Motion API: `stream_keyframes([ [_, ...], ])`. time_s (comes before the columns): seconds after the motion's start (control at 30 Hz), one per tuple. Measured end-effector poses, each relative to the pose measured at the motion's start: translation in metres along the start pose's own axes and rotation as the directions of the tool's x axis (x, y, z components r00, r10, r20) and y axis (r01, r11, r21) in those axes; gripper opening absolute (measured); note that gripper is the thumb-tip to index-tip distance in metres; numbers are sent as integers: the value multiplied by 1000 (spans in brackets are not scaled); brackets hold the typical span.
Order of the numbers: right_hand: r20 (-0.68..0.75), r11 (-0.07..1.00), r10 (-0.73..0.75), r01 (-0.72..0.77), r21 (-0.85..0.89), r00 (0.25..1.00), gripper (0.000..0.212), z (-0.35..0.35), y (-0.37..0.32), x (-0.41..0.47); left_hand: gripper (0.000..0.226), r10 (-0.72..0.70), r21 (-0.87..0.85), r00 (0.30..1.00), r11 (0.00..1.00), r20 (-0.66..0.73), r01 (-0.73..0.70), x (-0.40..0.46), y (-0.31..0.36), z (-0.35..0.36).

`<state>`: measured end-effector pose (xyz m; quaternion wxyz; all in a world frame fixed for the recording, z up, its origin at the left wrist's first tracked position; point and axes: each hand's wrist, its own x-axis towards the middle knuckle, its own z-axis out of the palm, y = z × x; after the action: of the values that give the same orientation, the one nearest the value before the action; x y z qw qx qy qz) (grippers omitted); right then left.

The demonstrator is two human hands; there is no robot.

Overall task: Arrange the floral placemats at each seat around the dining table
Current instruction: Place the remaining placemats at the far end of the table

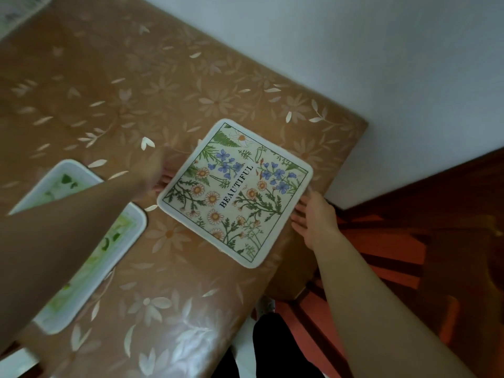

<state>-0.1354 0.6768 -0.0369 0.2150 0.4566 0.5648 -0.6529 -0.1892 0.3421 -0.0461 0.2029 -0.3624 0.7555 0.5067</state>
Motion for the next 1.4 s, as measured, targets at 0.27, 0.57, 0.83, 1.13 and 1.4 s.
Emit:
stream_keyframes([
  [0.27, 0, 999, -36, 36, -21, 999, 37, -3, 3, 7, 67, 4, -38, 1000, 999, 26, -3, -18, -4, -1],
  [0.57, 11, 999, -1, 1, -50, 1000, 36, 9, 0, 9, 68, -107, -103, 991, 988, 80, 115, -32, 9, 2],
  [0.83, -18, 995, -44, 45, 85, 999, 40, -2, -11, 29, 75, -77, -124, 996, 989, 45, 82, -25, 27, 38],
  [1.13, 19, 979, -201, 202, -23, 979, 42, -9, -7, 43, 64, -31, -129, 999, 991, -22, 28, -16, 42, 67],
  [1.4, 65, 970, -239, 240, -20, 969, 37, -13, -2, 38, 60, 13, -36, 998, 999, -65, -15, -6, 39, 71],
])
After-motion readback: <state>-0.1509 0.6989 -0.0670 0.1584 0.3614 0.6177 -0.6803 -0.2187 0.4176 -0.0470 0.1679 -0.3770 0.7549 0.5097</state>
